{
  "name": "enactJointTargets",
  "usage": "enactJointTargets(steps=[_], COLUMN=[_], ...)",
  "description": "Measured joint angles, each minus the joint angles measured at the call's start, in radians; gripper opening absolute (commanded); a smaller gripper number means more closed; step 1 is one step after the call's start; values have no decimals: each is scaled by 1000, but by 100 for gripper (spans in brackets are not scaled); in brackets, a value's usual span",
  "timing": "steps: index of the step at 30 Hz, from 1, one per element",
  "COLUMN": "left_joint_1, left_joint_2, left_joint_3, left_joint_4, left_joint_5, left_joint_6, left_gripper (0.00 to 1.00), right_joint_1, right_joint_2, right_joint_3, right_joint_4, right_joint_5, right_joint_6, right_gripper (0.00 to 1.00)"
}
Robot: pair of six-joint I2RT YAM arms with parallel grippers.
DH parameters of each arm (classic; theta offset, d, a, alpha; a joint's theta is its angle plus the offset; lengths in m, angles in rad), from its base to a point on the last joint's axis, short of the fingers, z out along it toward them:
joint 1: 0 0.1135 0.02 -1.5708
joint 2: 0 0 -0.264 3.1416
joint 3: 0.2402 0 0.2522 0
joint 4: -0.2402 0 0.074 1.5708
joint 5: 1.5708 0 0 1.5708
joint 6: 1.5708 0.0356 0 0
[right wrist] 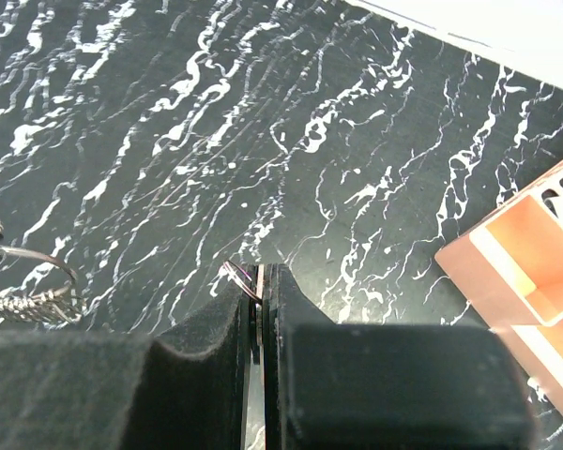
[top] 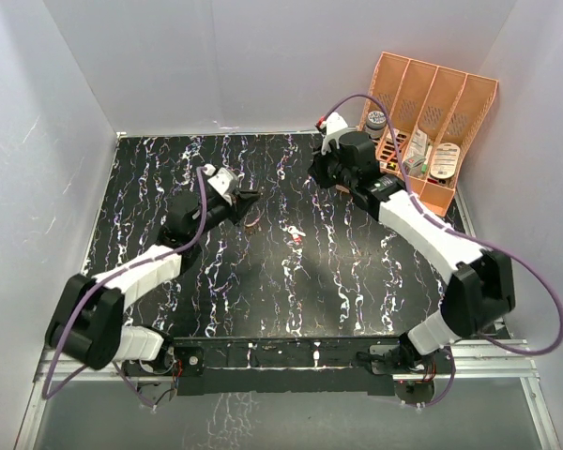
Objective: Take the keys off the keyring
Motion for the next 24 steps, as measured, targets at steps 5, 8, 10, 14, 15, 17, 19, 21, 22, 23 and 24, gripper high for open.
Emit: enactJointTargets(steps=[5,8,10,14,15,17,19,21,22,23,24], left_joint_1=[121,154,156,159,161,171,190,219,236,253,265], left_joint_2=[182,236,254,298,318,385,453,535,580,624,658], left_joint_3=[-21,-22,-22,-22,-22,-27,-45,-68,-79,-86,-89], left_joint_4=[101,127,146,214,239,317,386,481,536,592,627], left_joint_5=[-26,-40,-46,-53,-53,-47,-32,-17,-7,4,13], left_joint_6=[-96,-122,-133,-162,-174,-217,-271,-343,-386,-429,-461], left_gripper=[0,0,0,0,0,0,0,0,0,0,0], right_joint_1=[-60,-69,-68,-67,-66,-66,-66,-66,-66,-66,-66], right_joint_2=[152,233,266,361,387,442,494,528,540,553,560], right_joint_3=[-3,-3,-2,9,14,27,42,47,47,47,50], right_joint_4=[113,166,185,248,260,278,293,304,309,315,316], right_joint_5=[-30,-39,-45,-59,-61,-61,-62,-61,-61,-60,-60], right_joint_6=[30,42,45,48,48,47,45,42,41,39,38], right_gripper=[0,0,0,0,0,0,0,0,0,0,0])
